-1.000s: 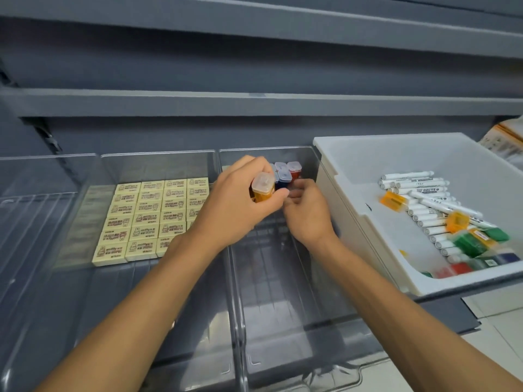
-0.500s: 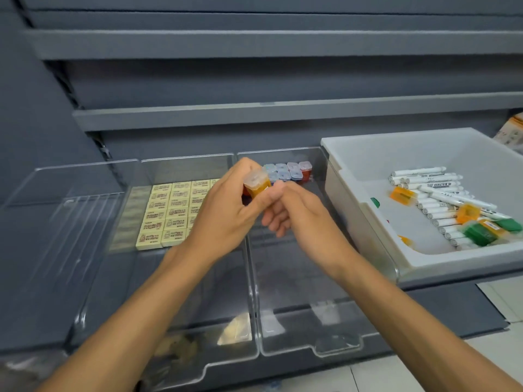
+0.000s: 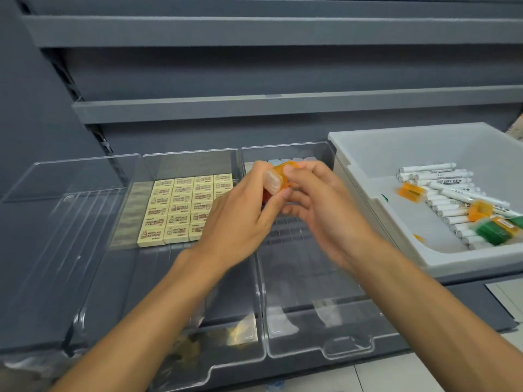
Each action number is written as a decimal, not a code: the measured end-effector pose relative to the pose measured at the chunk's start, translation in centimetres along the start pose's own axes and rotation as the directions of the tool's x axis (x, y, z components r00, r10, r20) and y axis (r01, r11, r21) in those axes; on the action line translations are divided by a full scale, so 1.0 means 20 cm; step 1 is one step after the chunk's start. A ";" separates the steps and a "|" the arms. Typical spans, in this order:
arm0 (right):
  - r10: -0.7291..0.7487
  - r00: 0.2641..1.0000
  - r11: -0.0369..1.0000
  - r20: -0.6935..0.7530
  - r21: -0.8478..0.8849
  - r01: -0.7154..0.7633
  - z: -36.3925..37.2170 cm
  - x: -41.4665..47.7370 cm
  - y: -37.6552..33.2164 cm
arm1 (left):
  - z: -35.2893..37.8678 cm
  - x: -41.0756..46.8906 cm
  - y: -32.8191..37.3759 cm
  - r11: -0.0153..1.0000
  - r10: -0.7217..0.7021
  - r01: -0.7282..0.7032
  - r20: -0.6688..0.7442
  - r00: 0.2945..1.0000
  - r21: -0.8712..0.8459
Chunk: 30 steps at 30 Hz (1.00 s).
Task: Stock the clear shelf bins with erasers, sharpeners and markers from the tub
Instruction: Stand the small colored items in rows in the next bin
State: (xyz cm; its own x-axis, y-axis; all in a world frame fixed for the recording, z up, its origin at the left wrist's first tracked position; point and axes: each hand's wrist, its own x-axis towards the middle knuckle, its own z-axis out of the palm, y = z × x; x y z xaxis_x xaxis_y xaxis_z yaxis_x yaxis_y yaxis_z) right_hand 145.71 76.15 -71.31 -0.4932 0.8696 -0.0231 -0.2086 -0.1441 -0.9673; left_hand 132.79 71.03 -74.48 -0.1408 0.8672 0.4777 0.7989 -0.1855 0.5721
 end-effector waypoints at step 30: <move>0.002 0.983 0.985 -0.184 0.168 0.030 -0.07 0.03 0.06 | 0.08 0.02 -0.05 0.987 -0.047 0.021 -0.158 0.986 -0.161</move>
State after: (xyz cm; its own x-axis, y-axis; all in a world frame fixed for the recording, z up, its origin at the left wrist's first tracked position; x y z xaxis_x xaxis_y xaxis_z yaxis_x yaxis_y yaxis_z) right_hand 146.39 77.08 -72.94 -0.3300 0.9413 -0.0706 -0.3626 -0.1955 -0.9112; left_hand 132.94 72.32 -75.96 -0.2690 0.7910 0.5495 0.6910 -0.2390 0.6822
